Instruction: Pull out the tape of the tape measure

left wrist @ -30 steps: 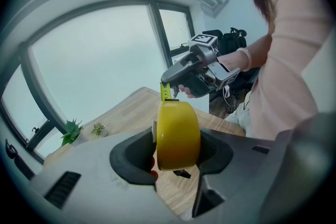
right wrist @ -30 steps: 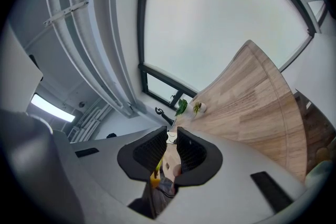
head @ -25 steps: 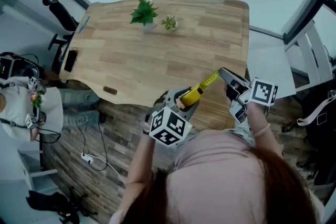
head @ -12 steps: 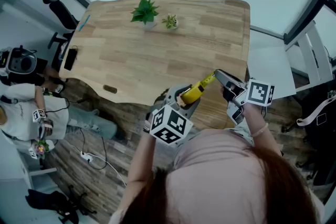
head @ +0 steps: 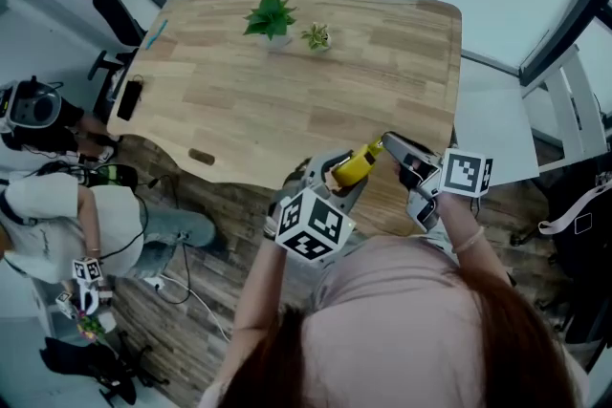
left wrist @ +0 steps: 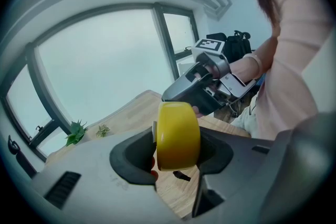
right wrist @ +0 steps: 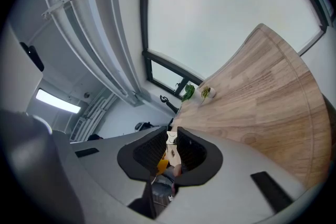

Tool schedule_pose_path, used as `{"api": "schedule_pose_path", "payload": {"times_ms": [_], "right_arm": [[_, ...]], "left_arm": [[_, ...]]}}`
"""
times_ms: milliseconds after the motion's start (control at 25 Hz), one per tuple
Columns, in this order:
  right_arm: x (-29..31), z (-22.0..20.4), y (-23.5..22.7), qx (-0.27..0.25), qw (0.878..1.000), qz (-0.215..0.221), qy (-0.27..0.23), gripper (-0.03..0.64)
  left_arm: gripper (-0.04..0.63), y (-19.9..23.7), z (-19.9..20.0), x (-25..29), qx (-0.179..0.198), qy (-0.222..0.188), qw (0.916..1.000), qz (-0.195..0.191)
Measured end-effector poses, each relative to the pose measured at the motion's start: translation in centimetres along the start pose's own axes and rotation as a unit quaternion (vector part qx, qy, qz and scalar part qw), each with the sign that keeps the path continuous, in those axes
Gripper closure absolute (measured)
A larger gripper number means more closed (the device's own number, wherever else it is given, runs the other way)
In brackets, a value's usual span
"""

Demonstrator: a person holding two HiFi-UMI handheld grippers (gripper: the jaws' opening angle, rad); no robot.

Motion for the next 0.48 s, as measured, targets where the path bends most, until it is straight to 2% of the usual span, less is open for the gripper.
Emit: {"api": "schedule_pose_path", "payload": {"times_ms": [120, 280, 480], "right_arm": [[0.73, -0.43, 0.72, -0.011, 1.000, 0.015, 0.008, 0.563], [0.66, -0.87, 0.48, -0.001, 1.000, 0.003, 0.013, 0.562], [0.77, -1.15, 0.87, -0.004, 1.000, 0.016, 0.018, 0.561]], "left_arm": [[0.422, 0.22, 0.10, -0.13, -0.002, -0.005, 1.0000, 0.006], [0.422, 0.21, 0.16, -0.23, -0.001, -0.007, 0.9999, 0.009], [0.422, 0.02, 0.17, -0.34, -0.001, -0.010, 0.9999, 0.010]]}}
Point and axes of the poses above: the fingertips, and each gripper's own axes: x forward along the fingers, y to its left, z out of its top, the point moved 1 cm from there along -x, backward along the fingers, and after that the axes turned 3 degrees about -x, right-handed, at the moved point
